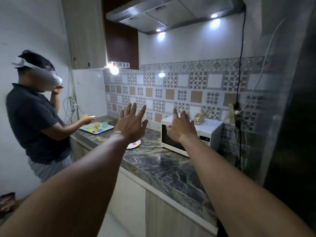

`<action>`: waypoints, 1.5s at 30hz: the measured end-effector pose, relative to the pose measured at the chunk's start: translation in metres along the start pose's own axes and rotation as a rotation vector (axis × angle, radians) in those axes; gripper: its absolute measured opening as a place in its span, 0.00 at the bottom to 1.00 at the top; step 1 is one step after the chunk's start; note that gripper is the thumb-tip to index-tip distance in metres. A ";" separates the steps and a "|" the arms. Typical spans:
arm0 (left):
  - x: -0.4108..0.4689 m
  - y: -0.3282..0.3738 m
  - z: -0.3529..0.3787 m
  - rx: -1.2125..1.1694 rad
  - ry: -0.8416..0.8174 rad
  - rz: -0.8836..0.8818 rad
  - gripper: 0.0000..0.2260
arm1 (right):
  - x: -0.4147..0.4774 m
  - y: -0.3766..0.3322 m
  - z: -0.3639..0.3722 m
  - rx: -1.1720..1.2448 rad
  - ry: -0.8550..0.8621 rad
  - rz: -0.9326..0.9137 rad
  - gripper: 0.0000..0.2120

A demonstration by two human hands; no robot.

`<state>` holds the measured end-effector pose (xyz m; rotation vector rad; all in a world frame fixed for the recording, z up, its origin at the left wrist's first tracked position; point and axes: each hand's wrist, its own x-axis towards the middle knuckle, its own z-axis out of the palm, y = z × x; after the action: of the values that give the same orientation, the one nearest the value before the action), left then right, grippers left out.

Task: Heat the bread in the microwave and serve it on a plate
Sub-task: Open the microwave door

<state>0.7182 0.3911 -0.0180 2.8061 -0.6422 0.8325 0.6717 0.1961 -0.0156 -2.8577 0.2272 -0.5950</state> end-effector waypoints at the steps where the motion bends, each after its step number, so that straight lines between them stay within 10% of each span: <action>1: 0.012 -0.001 0.009 -0.013 -0.005 0.010 0.28 | 0.012 0.004 0.005 -0.002 -0.005 0.020 0.36; 34: 0.324 0.075 0.347 -0.351 -0.270 0.555 0.27 | 0.253 0.181 0.157 -0.209 0.043 0.567 0.31; 45: 0.309 0.151 0.457 -0.549 -0.342 0.436 0.13 | 0.284 0.274 0.226 -0.186 -0.064 0.507 0.29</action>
<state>1.1078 0.0289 -0.2280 2.3344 -1.3323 0.1619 0.9918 -0.0830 -0.1762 -2.8087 1.0030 -0.3929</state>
